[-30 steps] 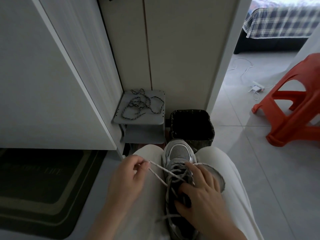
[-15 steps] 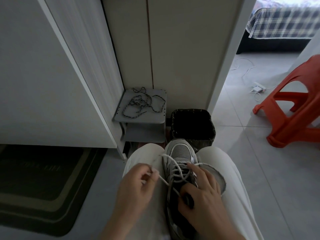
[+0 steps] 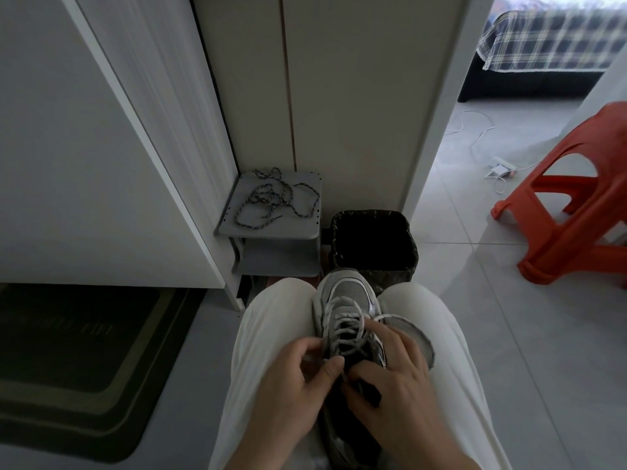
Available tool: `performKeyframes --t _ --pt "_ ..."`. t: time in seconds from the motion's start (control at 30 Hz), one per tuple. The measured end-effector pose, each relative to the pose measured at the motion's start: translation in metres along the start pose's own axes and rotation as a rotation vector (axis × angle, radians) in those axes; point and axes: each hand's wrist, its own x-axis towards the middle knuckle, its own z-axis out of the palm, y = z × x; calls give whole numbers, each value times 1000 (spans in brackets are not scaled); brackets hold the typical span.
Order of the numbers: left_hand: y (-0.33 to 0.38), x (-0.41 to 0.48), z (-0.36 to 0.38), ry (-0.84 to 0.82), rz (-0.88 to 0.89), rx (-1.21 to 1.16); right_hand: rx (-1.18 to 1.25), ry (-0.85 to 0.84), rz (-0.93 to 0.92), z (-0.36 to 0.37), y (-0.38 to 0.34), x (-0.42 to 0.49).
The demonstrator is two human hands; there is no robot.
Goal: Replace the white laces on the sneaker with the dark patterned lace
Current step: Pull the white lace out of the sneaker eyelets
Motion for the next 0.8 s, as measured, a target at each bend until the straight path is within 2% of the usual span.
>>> performKeyframes --t 0.23,0.43,0.5,0.57,0.6,0.63,0.73,0.77,0.8 --pt "-1 1 -9 -61 96 39 -15 -9 -2 -1 -1 -2" --pt "2 14 -38 255 305 234 -122 -31 30 -4 2 -2" --pt "-1 23 -67 447 225 235 -117 -33 31 -5 3 -5" --pt "-6 29 -103 569 17 164 -27 15 24 -4 4 -7" --pt "-7 30 -119 544 -55 158 52 70 27 -4 5 -8" --pt "-9 29 -131 447 -98 203 146 140 48 -5 6 -8" --pt "-11 18 -138 -120 -262 482 325 283 198 -13 16 -5" --pt "-11 13 -134 -286 -330 560 317 269 245 -15 20 -5" --pt "-15 10 -127 -375 -367 636 298 226 273 -17 23 -5"
